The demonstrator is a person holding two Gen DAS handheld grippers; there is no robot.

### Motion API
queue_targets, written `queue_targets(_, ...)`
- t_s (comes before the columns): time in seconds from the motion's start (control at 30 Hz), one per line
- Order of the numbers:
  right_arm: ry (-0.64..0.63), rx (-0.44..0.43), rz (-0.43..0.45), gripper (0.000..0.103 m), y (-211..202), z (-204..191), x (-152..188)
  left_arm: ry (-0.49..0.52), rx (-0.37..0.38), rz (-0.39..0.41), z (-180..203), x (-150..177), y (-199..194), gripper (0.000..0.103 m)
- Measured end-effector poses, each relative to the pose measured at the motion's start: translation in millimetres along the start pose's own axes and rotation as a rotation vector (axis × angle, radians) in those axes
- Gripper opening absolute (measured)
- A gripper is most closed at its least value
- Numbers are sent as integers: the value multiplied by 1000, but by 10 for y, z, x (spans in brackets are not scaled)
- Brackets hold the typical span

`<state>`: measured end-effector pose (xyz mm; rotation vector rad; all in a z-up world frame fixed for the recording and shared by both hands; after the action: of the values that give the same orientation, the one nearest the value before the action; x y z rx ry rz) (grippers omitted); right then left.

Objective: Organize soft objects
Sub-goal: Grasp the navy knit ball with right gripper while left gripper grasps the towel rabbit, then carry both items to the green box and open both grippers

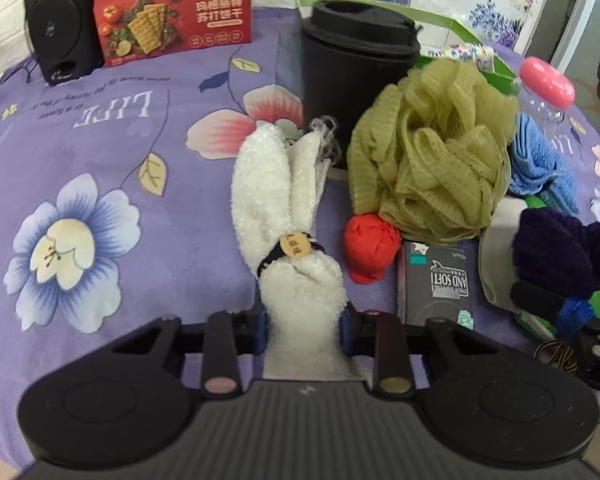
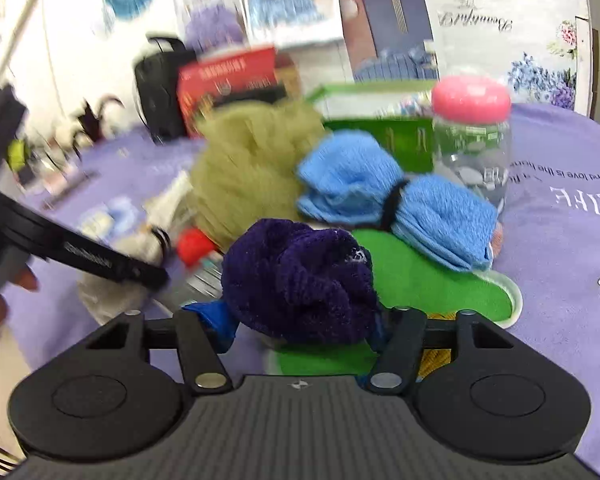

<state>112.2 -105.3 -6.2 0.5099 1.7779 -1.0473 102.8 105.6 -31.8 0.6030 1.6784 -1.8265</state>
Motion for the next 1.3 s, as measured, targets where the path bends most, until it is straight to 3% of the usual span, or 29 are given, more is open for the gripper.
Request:
queue_targets(0.1,-68,7,29,46,-96,-96,-61,-30,10,21,-118,-38,-146,30)
queue_targets(0.3,-45,-53,134,46,-289,-116,-382,-20,-5,102,-150,-328,-451,30)
queue_targets(0.43,-56,-68,176,46,-293,14,-739,0,35,149,-72,-793,-524,30)
queue_targets(0.6,-117,-14,209,46,-87,382,-1388,52,51,229,155,-1528,-476,30)
queue_targets(0.8,-197,60,144,47,510,883,-1988,104,66,250,509,-2372,-114,33)
queue_targets(0.9,-217,86,85,47,867,1117,-2116,131,27,246,655,-2666,154,34)
queue_targets(1.13,-249,104,-25,47,1503,1480,-2104,181,-10,196,833,-2940,671,34)
queue_targets(1.17,-246,100,-34,48,1565,1516,-2094,182,-14,190,843,-2952,725,36)
queue_targets(1.23,-231,89,-48,50,1666,1572,-2085,188,-29,189,857,-2978,814,52)
queue_targets(1.27,-223,90,-59,50,1717,1593,-2085,196,-44,194,862,-2985,843,69)
queue_targets(1.3,-220,92,-66,50,1750,1601,-2081,205,-68,202,865,-2996,862,69)
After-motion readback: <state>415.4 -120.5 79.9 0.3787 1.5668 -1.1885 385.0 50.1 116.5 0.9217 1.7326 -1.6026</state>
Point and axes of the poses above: each gripper's, at about its wrist camera, not at the fingertips, and y roughly the way its jaws point, z to its right, x to its underside, the point moved 4 cm from there along y, roughly the way its jaws point, and after that the axes turned 7 degrees about z, right-handed, at the moved point
